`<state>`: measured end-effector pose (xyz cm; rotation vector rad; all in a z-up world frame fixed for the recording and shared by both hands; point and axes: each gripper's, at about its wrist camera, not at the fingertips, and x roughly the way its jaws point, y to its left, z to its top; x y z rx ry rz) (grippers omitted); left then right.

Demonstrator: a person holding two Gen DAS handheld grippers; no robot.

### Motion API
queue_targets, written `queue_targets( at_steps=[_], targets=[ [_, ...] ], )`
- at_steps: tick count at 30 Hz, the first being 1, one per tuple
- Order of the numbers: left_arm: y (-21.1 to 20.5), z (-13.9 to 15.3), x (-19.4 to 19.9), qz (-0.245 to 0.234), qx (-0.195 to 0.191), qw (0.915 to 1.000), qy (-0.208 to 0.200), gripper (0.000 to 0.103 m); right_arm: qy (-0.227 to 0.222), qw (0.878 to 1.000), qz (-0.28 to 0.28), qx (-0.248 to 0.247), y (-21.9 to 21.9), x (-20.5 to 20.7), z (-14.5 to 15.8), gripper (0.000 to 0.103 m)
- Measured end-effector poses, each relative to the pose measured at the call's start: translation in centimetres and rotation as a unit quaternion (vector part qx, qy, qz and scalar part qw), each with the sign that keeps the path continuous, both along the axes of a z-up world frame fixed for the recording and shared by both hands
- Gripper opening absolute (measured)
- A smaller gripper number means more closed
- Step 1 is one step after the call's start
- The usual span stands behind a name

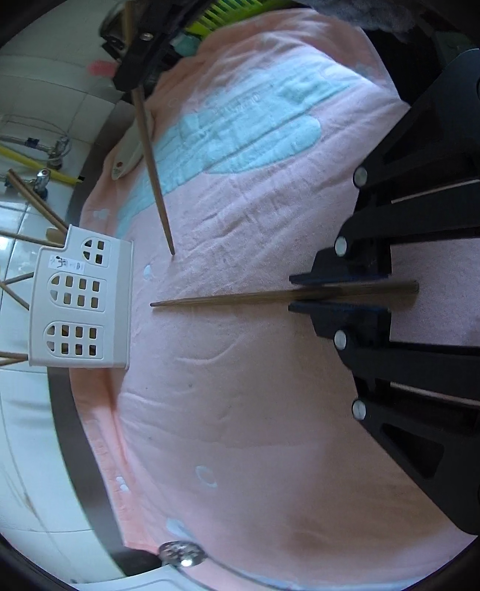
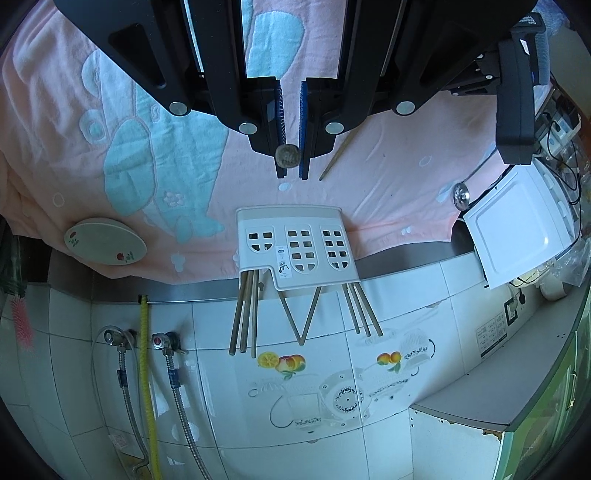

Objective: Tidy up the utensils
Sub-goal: 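Grasp the last chopstick with the left tool and lift it, then carry both chopsticks upright to the white holder with both tools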

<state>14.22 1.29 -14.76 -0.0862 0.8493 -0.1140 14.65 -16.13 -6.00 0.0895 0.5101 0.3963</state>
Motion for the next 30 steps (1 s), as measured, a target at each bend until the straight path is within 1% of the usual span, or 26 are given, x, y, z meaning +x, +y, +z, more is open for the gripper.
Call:
queue_targets(
  at_steps=[2,5,9,15,18,21,26,30],
  targets=[
    [0.0,0.3,0.0,-0.004,0.010,0.9999,0.002,0.006,0.000,1.000,0.002,-0.006,0.1,0.1,0.1,0.006],
    [0.5,1.5,-0.3,-0.004,-0.002,1.0000,-0.009,0.005,0.000,1.000,0.005,-0.014,0.2,0.2,0.5,0.006],
    [1.5,4.6,-0.9,-0.003,-0.018,0.9988,-0.045,0.005,0.001,1.000,0.012,-0.029,0.3,0.5,1.1,0.006],
    [2.6,8.9,-1.0,-0.008,-0.041,0.9940,-0.101,0.005,0.007,0.999,0.025,-0.039,0.3,1.6,2.2,0.006],
    [2.6,10.4,-0.7,-0.013,-0.037,0.9921,-0.119,0.005,0.013,0.998,0.037,-0.046,0.7,2.3,2.9,0.006],
    [2.7,11.5,0.0,-0.019,-0.041,0.9911,-0.125,0.005,0.020,0.997,0.052,-0.056,1.1,3.0,3.5,0.006],
    [2.9,13.0,2.1,-0.022,-0.038,0.9914,-0.124,0.005,0.039,0.995,0.076,-0.057,1.5,4.9,5.2,0.006],
    [3.4,14.3,3.9,-0.028,-0.041,0.9918,-0.118,0.005,0.045,0.993,0.093,-0.064,1.6,6.6,7.8,0.006]
  ],
)
